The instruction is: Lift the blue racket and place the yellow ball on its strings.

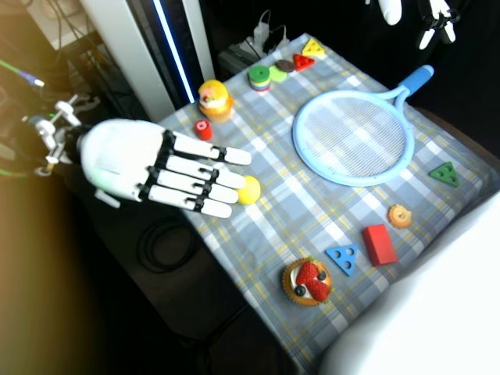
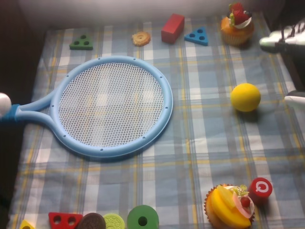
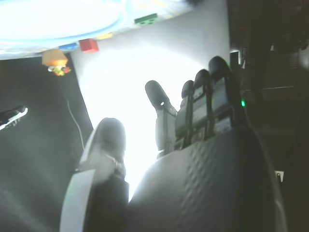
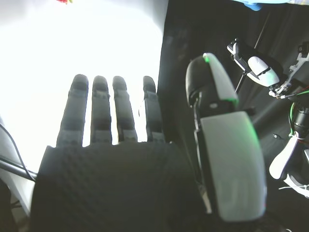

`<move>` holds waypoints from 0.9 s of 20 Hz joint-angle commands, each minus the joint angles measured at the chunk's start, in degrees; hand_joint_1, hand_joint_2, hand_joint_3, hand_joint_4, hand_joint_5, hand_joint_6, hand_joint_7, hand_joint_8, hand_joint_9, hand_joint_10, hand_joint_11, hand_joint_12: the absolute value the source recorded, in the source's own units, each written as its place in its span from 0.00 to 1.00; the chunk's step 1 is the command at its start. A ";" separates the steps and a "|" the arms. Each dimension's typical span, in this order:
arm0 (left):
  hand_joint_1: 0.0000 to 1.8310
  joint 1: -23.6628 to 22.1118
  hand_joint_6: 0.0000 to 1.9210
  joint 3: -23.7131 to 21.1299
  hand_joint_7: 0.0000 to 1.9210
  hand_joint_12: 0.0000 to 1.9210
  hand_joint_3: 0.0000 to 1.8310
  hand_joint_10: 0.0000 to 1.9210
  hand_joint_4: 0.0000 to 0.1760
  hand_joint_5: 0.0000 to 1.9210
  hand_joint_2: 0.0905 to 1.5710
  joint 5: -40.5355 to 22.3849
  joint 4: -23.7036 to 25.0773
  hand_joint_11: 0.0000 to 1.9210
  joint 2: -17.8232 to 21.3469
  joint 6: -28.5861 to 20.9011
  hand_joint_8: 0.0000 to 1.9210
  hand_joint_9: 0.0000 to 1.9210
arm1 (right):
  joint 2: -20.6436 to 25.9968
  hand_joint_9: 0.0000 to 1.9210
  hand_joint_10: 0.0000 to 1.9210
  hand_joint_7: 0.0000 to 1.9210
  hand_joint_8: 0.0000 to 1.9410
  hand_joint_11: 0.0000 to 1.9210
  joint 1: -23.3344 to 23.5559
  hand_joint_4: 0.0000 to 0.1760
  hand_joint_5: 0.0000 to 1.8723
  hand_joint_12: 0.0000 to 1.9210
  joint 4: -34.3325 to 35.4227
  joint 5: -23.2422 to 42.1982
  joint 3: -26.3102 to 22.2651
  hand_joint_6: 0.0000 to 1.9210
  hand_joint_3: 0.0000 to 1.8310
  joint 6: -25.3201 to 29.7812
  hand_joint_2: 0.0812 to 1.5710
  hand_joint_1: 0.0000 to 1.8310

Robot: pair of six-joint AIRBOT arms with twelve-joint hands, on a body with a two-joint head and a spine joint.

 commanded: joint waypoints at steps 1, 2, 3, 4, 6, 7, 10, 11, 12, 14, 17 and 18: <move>0.32 -0.76 0.00 0.74 0.08 0.32 0.00 0.00 1.00 0.08 0.67 -5.07 -0.53 0.00 -0.11 0.36 0.00 0.09 | 0.05 0.26 0.00 0.26 0.00 0.11 0.26 0.00 0.24 0.37 0.83 6.84 0.25 0.00 0.00 0.41 0.74 0.47; 0.33 -1.06 0.00 1.04 0.08 0.31 0.00 0.00 1.00 0.08 0.67 -4.34 -0.86 0.00 -0.27 1.28 0.00 0.08 | 0.01 0.27 0.00 0.27 0.00 0.12 0.31 0.00 0.24 0.34 0.75 6.69 0.34 0.00 0.00 0.42 0.74 0.49; 0.32 -1.82 0.00 1.29 0.07 0.34 0.00 0.00 1.00 0.07 0.66 -3.22 -1.41 0.00 -0.45 3.52 0.00 0.09 | -0.05 0.27 0.00 0.27 0.00 0.13 0.39 0.00 0.24 0.34 0.73 6.56 0.44 0.00 0.00 0.43 0.74 0.49; 0.32 -3.04 0.00 1.53 0.07 0.35 0.00 0.00 1.00 0.04 0.65 -1.79 -2.27 0.00 -0.71 6.52 0.00 0.09 | -0.05 0.27 0.00 0.27 0.00 0.13 0.39 0.00 0.24 0.34 0.72 6.54 0.49 0.00 0.00 0.43 0.74 0.49; 0.33 -5.40 0.00 2.13 0.06 0.38 0.00 0.00 1.00 0.04 0.64 0.75 -4.14 0.00 -1.41 12.08 0.00 0.09 | -0.05 0.27 0.00 0.27 0.00 0.14 0.33 0.00 0.24 0.31 0.63 6.50 0.50 0.00 0.00 0.47 0.75 0.49; 0.33 -7.38 0.00 2.97 0.05 0.37 0.00 0.00 1.00 0.03 0.64 3.30 -7.07 0.00 -2.39 18.56 0.00 0.09 | -0.05 0.28 0.00 0.27 0.00 0.15 0.06 0.00 0.24 0.30 0.41 6.36 0.53 0.00 0.00 0.66 0.75 0.49; 0.37 -8.93 0.00 4.77 0.04 0.33 0.00 0.00 1.00 0.00 0.63 6.40 -12.60 0.00 -3.80 28.05 0.00 0.07 | -0.05 0.27 0.00 0.27 0.00 0.14 0.03 0.00 0.24 0.29 -0.12 5.84 0.69 0.00 0.00 1.07 0.75 0.47; 0.39 -9.11 0.00 5.83 0.03 0.32 0.00 0.00 1.00 0.01 0.62 8.19 -14.69 0.00 -4.24 30.69 0.00 0.07 | -0.05 0.27 0.00 0.27 0.00 0.14 0.03 0.00 0.24 0.29 -0.29 5.58 0.74 0.00 0.00 1.20 0.75 0.47; 0.42 -9.12 0.01 7.02 0.05 0.32 0.00 0.00 1.00 0.03 0.61 10.34 -16.52 0.00 -4.54 32.52 0.00 0.07 | -0.05 0.28 0.00 0.27 0.00 0.14 0.03 0.00 0.24 0.29 -0.57 5.31 0.80 0.00 0.00 1.23 0.75 0.47; 0.42 -9.12 0.01 7.89 0.05 0.22 0.00 0.00 1.00 0.05 0.62 11.95 -18.00 0.00 -4.67 34.53 0.00 0.04 | -0.05 0.28 0.00 0.28 0.00 0.14 0.04 0.00 0.24 0.29 -0.78 5.04 0.86 0.00 0.00 1.31 0.76 0.46; 0.40 -9.38 0.00 8.96 0.04 0.13 0.00 0.00 1.00 0.04 0.63 14.12 -20.30 0.00 -5.03 40.04 0.00 0.02 | -0.09 0.27 0.00 0.28 0.00 0.14 0.34 0.00 0.25 0.28 -1.63 3.94 1.09 0.00 0.00 1.51 0.76 0.46; 0.41 -9.71 0.00 9.82 0.04 0.12 0.00 0.00 1.00 0.04 0.63 15.11 -21.24 0.00 -5.54 41.13 0.00 0.03 | -0.18 0.28 0.00 0.28 0.00 0.15 0.55 0.00 0.26 0.29 -1.97 3.51 1.11 0.01 0.00 1.53 0.75 0.46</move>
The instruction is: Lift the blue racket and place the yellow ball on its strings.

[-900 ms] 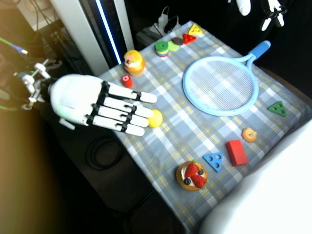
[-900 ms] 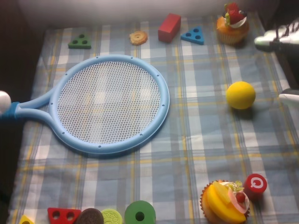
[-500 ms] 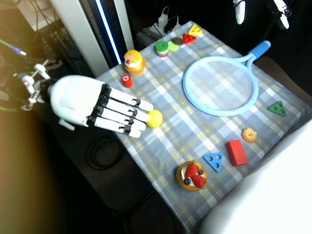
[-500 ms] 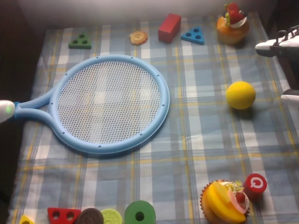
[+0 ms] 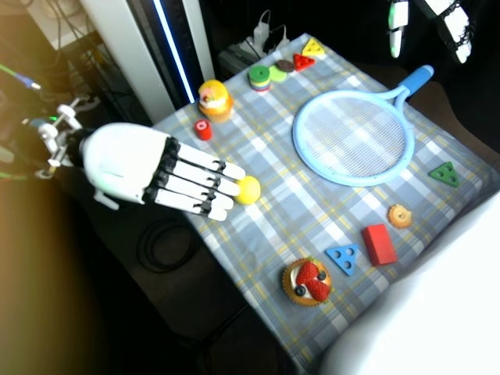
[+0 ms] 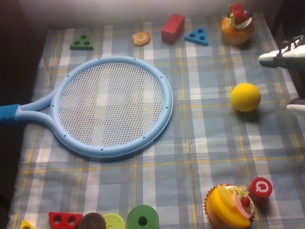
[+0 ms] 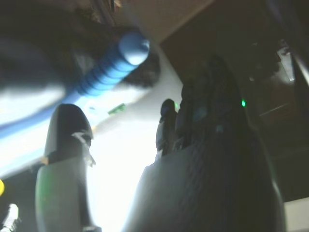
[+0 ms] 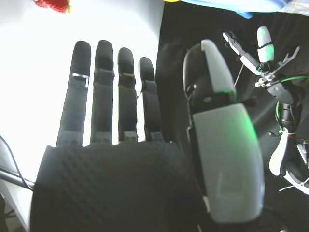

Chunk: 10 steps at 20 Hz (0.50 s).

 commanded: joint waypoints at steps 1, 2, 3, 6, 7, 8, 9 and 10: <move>0.40 -0.91 0.00 1.20 0.05 0.18 0.00 0.00 1.00 0.03 0.63 -4.27 -0.19 0.00 -0.15 0.86 0.00 0.05 | -0.19 0.29 0.01 0.29 0.00 0.16 0.89 0.00 0.26 0.29 0.78 6.05 0.30 0.01 0.00 0.57 0.75 0.45; 0.39 -2.46 0.00 2.63 0.03 0.18 0.00 0.00 1.00 0.01 0.63 -2.28 -1.13 0.00 -1.21 2.66 0.00 0.05 | -0.29 0.29 0.01 0.29 0.01 0.16 0.89 0.00 0.26 0.29 0.59 5.95 0.38 0.01 0.00 0.81 0.75 0.44; 0.39 -3.35 0.00 3.10 0.02 0.13 0.00 0.00 1.00 0.00 0.64 -1.30 -1.55 0.00 -1.66 4.29 0.00 0.04 | -0.30 0.29 0.00 0.29 0.01 0.16 0.86 0.00 0.26 0.29 0.56 5.94 0.40 0.00 0.00 0.87 0.75 0.44; 0.35 -9.50 0.00 5.10 0.03 0.03 0.00 0.00 1.00 0.00 0.63 1.94 -3.90 0.00 -4.99 17.13 0.00 0.02 | -0.29 0.30 0.01 0.30 0.00 0.17 0.41 0.00 0.26 0.31 0.43 5.94 0.52 0.00 0.00 1.26 0.76 0.41; 0.34 -11.10 0.00 5.77 0.05 0.01 0.00 0.00 1.00 0.00 0.63 2.89 -4.34 0.00 -6.06 19.76 0.01 0.02 | -0.29 0.30 0.00 0.30 0.00 0.17 0.23 0.00 0.26 0.31 0.41 5.95 0.53 0.00 0.00 1.35 0.77 0.41; 0.32 -12.37 0.00 6.65 0.08 0.00 0.00 0.00 1.00 0.00 0.63 4.09 -5.18 0.00 -7.07 22.52 0.01 0.04 | -0.29 0.30 0.00 0.30 0.00 0.17 0.12 0.00 0.26 0.31 0.22 5.95 0.54 0.00 0.01 1.48 0.77 0.41; 0.30 -12.80 0.00 7.19 0.06 0.00 0.01 0.00 1.00 0.00 0.65 4.90 -6.09 0.00 -7.56 24.10 0.00 0.01 | -0.29 0.30 0.00 0.30 0.00 0.16 0.09 0.00 0.26 0.31 -0.03 5.95 0.60 0.00 0.01 1.63 0.77 0.41; 0.32 -12.96 0.00 8.01 0.06 0.00 0.00 0.00 1.00 0.00 0.64 5.91 -7.42 0.00 -8.02 25.61 0.00 0.01 | -0.30 0.29 0.00 0.29 0.00 0.15 0.08 0.00 0.26 0.33 -0.35 5.94 0.69 0.00 0.00 1.82 0.78 0.41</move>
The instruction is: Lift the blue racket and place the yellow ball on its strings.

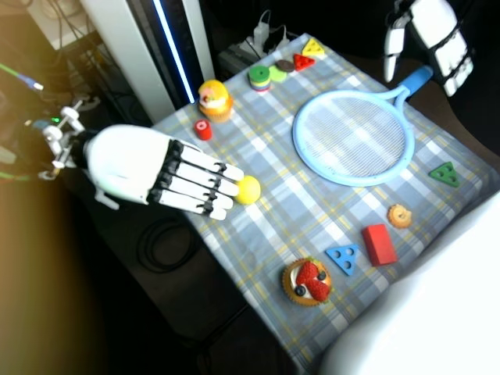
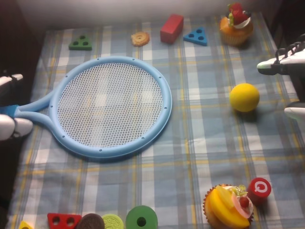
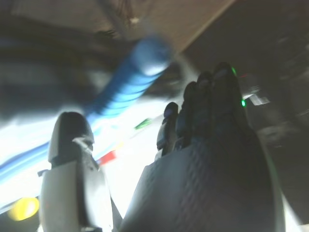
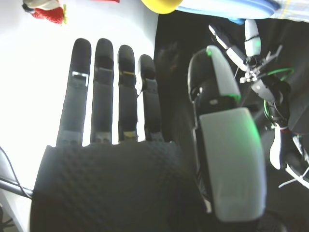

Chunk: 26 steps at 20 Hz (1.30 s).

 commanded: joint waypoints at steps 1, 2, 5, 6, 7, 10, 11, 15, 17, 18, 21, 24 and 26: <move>0.36 -0.22 0.00 0.85 0.06 0.00 0.00 0.00 1.00 0.00 0.63 -4.28 0.03 0.00 0.39 0.74 0.00 0.01 | -0.05 0.29 0.00 0.29 0.00 0.15 0.19 0.00 0.26 0.34 1.00 6.62 0.23 0.00 0.00 0.40 0.78 0.42; 0.38 -0.21 0.00 1.18 0.11 0.02 0.00 0.01 1.00 0.02 0.59 -3.82 -0.56 0.03 0.38 1.00 0.01 0.06 | -0.07 0.29 0.00 0.29 0.00 0.15 0.17 0.00 0.26 0.34 1.00 6.61 0.23 0.00 0.00 0.42 0.78 0.42; 0.40 -0.25 0.00 2.23 0.10 0.02 0.00 0.01 1.00 0.00 0.59 -1.88 -2.46 0.02 0.01 3.30 0.00 0.05 | -0.19 0.30 0.00 0.30 0.00 0.14 -0.13 0.00 0.26 0.34 1.00 6.48 0.29 0.00 0.00 0.45 0.78 0.43; 0.41 -0.27 0.00 2.41 0.09 0.02 0.00 0.01 1.00 0.00 0.59 -1.60 -2.52 0.03 -0.16 3.33 0.00 0.05 | -0.26 0.30 0.00 0.30 0.00 0.14 -0.13 0.00 0.26 0.34 1.00 6.38 0.30 0.00 0.00 0.46 0.78 0.43; 0.46 -0.41 0.00 2.62 0.10 0.03 0.00 0.00 1.00 0.02 0.56 -1.21 -2.98 0.03 -0.45 4.35 0.00 0.06 | -0.34 0.29 0.00 0.30 0.00 0.14 -0.13 0.00 0.26 0.34 0.99 6.25 0.33 0.00 0.00 0.52 0.79 0.44; 0.51 -1.22 0.01 3.79 0.13 0.03 0.00 0.00 1.00 0.08 0.53 0.66 -6.22 0.01 -1.61 11.05 0.01 0.07 | -0.45 0.29 0.00 0.29 0.00 0.14 -0.37 0.00 0.25 0.34 0.86 6.15 0.43 0.00 0.00 0.66 0.79 0.42; 0.52 -1.27 0.00 4.12 0.13 0.03 0.00 0.00 1.00 0.07 0.52 1.01 -6.58 0.00 -1.85 11.04 0.01 0.06 | -0.49 0.29 0.00 0.29 0.00 0.14 -0.38 0.00 0.25 0.34 0.86 6.15 0.43 0.00 0.00 0.68 0.79 0.43; 0.56 -2.96 0.01 5.44 0.16 0.03 0.00 0.00 1.00 0.13 0.52 2.48 -6.90 0.04 -3.88 13.46 0.00 0.08 | -0.62 0.29 0.00 0.29 0.00 0.15 -0.49 0.00 0.25 0.30 0.86 6.15 0.49 0.00 0.00 1.08 0.80 0.41; 0.55 -3.55 0.01 5.73 0.22 0.06 0.00 0.00 1.00 0.21 0.54 2.95 -7.08 0.06 -4.39 14.08 0.00 0.15 | -0.68 0.29 0.00 0.29 0.00 0.16 -0.51 0.00 0.25 0.30 0.86 6.15 0.53 0.00 0.00 1.11 0.80 0.42; 0.53 -3.67 0.01 5.78 0.27 0.09 0.00 0.00 1.00 0.29 0.56 3.13 -7.09 0.09 -4.54 14.08 0.00 0.20 | -0.70 0.29 0.00 0.29 0.00 0.16 -0.51 0.00 0.24 0.30 0.87 6.16 0.54 0.00 0.00 1.14 0.80 0.42; 0.56 -3.76 0.47 5.39 0.58 0.35 0.00 0.05 0.98 0.53 0.67 3.06 -6.98 0.16 -4.64 14.07 0.06 0.46 | -0.72 0.29 0.00 0.29 0.00 0.17 -0.72 0.00 0.25 0.28 0.89 6.16 0.54 0.00 0.00 1.46 0.81 0.41; 0.54 -3.76 0.97 4.01 0.45 0.98 0.01 0.98 0.00 0.46 0.76 1.50 -6.02 0.31 -3.83 13.93 0.99 0.41 | -0.72 0.28 0.00 0.29 0.00 0.16 -1.03 0.00 0.24 0.28 0.98 6.18 0.54 0.00 0.00 1.75 0.81 0.41; 0.54 -3.68 1.00 2.36 0.52 1.00 0.01 1.00 0.32 0.54 0.84 0.27 -4.22 0.46 -2.11 11.64 1.00 0.50 | -0.72 0.28 0.00 0.29 0.00 0.16 -1.22 0.00 0.24 0.28 1.20 6.23 0.52 0.00 0.00 1.78 0.81 0.41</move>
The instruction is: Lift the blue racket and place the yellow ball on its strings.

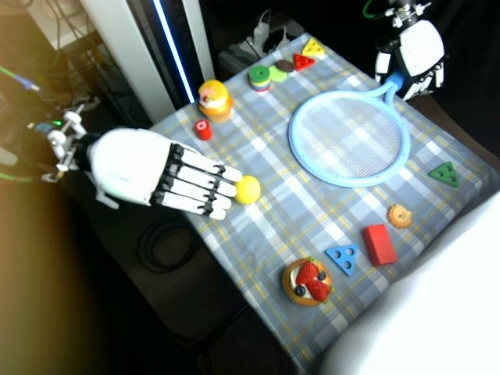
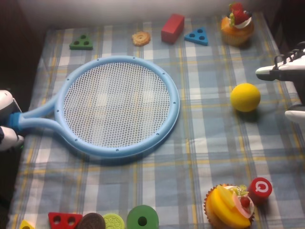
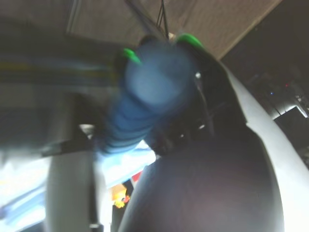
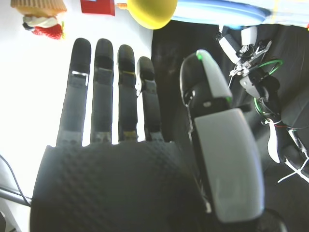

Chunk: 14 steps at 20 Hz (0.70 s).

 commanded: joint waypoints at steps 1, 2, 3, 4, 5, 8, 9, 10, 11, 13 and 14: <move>0.50 -0.13 1.00 -0.48 0.60 1.00 0.01 1.00 0.41 0.57 0.87 -6.21 2.50 0.56 1.44 -0.80 1.00 0.60 | -0.14 0.28 0.00 0.29 0.00 0.16 0.32 0.00 0.24 0.28 1.34 6.36 0.17 0.00 0.00 0.46 0.82 0.40; 0.51 0.13 1.00 -1.65 0.66 1.00 0.00 1.00 0.49 0.57 0.88 -7.34 3.87 0.68 2.55 -2.05 1.00 0.69 | -0.14 0.28 0.00 0.29 0.00 0.16 0.19 0.00 0.24 0.29 1.42 6.45 0.17 0.00 0.00 0.49 0.82 0.41; 0.55 0.41 1.00 -2.43 0.72 1.00 0.00 1.00 0.55 0.57 0.88 -8.02 4.94 0.78 3.41 -3.66 1.00 0.77 | -0.14 0.28 0.00 0.29 0.00 0.16 0.09 0.00 0.24 0.29 1.54 6.50 0.17 0.00 0.00 0.51 0.82 0.40; 0.63 1.01 1.00 -3.78 0.74 1.00 0.00 1.00 0.57 0.57 0.86 -9.10 7.36 0.80 5.04 -7.64 1.00 0.75 | -0.14 0.28 0.00 0.29 0.00 0.16 -0.08 0.00 0.24 0.29 1.76 6.58 0.16 0.00 0.00 0.54 0.82 0.41; 0.72 1.55 1.00 -4.70 0.71 1.00 0.00 1.00 0.79 0.54 0.83 -9.82 9.14 0.80 6.18 -11.29 1.00 0.76 | -0.15 0.28 0.00 0.29 0.00 0.16 -0.20 0.00 0.24 0.29 1.94 6.68 0.16 0.00 0.00 0.55 0.81 0.40; 0.88 3.04 1.00 -8.90 0.56 1.00 0.00 1.00 1.00 0.41 0.76 -14.62 16.42 0.72 9.96 -21.02 1.00 0.69 | -0.25 0.29 0.00 0.29 0.00 0.16 -0.43 0.00 0.24 0.29 2.65 7.23 0.19 0.00 0.00 0.55 0.81 0.39; 0.88 3.61 1.00 -10.49 0.58 1.00 0.00 1.00 1.00 0.45 0.76 -16.77 18.60 0.77 11.09 -23.92 1.00 0.73 | -0.28 0.29 0.00 0.30 0.00 0.16 -0.44 0.00 0.24 0.29 2.76 7.41 0.22 0.00 0.00 0.55 0.81 0.41; 0.89 4.27 1.00 -12.20 0.60 1.00 0.00 1.00 1.00 0.47 0.76 -19.15 20.83 0.78 12.32 -26.56 1.00 0.74 | -0.31 0.30 0.00 0.30 0.00 0.16 -0.44 0.00 0.25 0.29 2.78 7.50 0.30 0.00 0.00 0.55 0.81 0.41; 0.92 5.04 1.00 -14.32 0.60 1.00 0.00 1.00 1.00 0.48 0.75 -21.83 23.88 0.80 13.66 -30.14 1.00 0.76 | -0.42 0.30 0.00 0.30 0.00 0.16 -0.32 0.00 0.25 0.29 2.77 7.53 0.43 0.00 0.00 0.55 0.81 0.41; 0.96 5.84 1.00 -17.12 0.61 1.00 0.00 1.00 1.00 0.50 0.74 -25.22 29.01 0.77 15.18 -36.33 1.00 0.79 | -0.68 0.31 0.00 0.31 0.00 0.16 0.23 0.00 0.25 0.29 2.51 7.50 0.83 0.00 0.00 0.55 0.80 0.40; 0.94 5.89 1.00 -17.90 0.62 1.00 0.00 1.00 1.00 0.51 0.74 -26.29 30.78 0.78 15.42 -38.25 1.00 0.80 | -0.76 0.31 0.00 0.31 0.00 0.16 0.72 0.00 0.25 0.30 2.18 7.45 1.02 0.00 0.00 0.55 0.79 0.41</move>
